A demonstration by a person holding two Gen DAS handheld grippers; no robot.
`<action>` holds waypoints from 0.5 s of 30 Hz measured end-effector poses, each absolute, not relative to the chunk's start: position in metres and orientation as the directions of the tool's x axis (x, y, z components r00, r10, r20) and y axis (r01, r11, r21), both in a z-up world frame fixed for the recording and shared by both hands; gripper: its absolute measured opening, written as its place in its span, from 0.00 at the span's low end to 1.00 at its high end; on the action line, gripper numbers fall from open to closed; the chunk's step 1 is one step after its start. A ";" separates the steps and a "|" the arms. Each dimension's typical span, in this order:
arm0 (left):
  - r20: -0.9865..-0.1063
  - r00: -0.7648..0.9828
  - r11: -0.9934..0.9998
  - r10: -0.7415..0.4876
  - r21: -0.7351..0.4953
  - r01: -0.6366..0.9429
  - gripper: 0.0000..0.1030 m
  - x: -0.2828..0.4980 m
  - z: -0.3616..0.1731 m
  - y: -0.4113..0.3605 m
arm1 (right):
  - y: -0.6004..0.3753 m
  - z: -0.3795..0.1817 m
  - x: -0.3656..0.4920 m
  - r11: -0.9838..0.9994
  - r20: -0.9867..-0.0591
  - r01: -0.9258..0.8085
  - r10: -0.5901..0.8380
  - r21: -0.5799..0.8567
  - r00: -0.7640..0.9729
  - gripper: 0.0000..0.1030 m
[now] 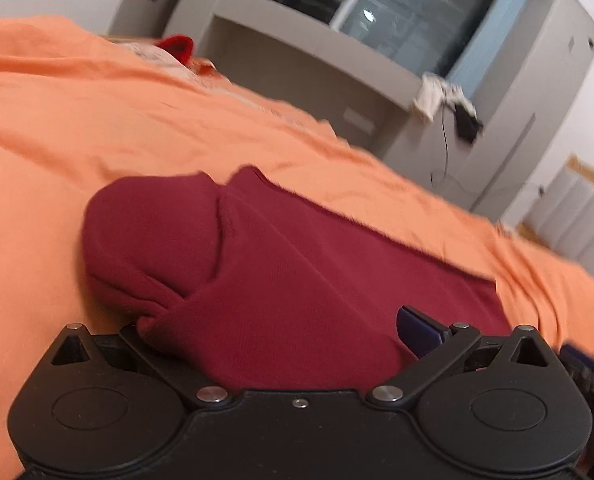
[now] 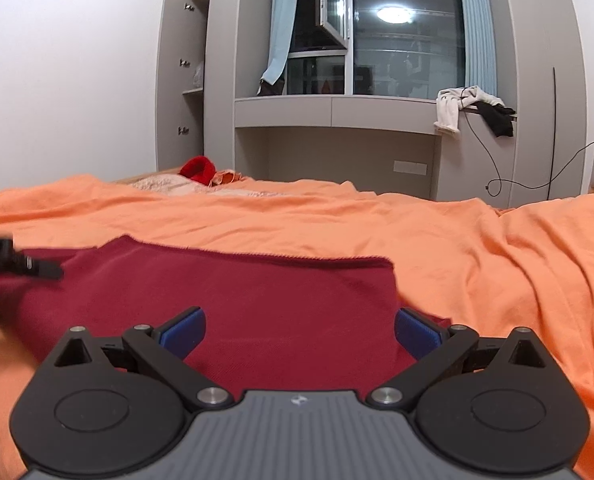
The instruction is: Fold small clothes
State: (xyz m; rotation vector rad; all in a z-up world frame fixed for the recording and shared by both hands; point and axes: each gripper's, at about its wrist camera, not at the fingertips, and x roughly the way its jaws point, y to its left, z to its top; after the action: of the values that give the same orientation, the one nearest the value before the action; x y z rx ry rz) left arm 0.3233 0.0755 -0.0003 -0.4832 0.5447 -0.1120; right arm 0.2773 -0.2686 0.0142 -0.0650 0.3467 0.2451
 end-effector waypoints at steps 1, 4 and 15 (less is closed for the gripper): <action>-0.462 0.857 0.869 -0.226 -0.493 -0.037 0.99 0.322 -0.001 0.078 | -0.264 0.012 0.277 0.968 -0.350 -0.249 0.223 -0.031 0.910 1.00; -0.437 0.873 0.828 -0.216 -0.556 -0.073 0.99 0.317 0.001 0.087 | -0.248 0.007 0.275 0.969 -0.347 -0.241 0.207 -0.058 0.915 1.00; -0.433 0.875 0.787 -0.217 -0.607 -0.106 0.99 0.314 -0.001 0.097 | -0.163 0.001 0.271 0.958 -0.318 -0.216 0.149 -0.188 0.936 1.00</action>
State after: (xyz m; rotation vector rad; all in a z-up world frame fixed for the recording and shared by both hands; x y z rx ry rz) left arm 0.3143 0.0966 -0.0010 -0.6689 0.5121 -0.0630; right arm 0.2708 -0.1626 0.0006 -0.2231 0.3068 0.1880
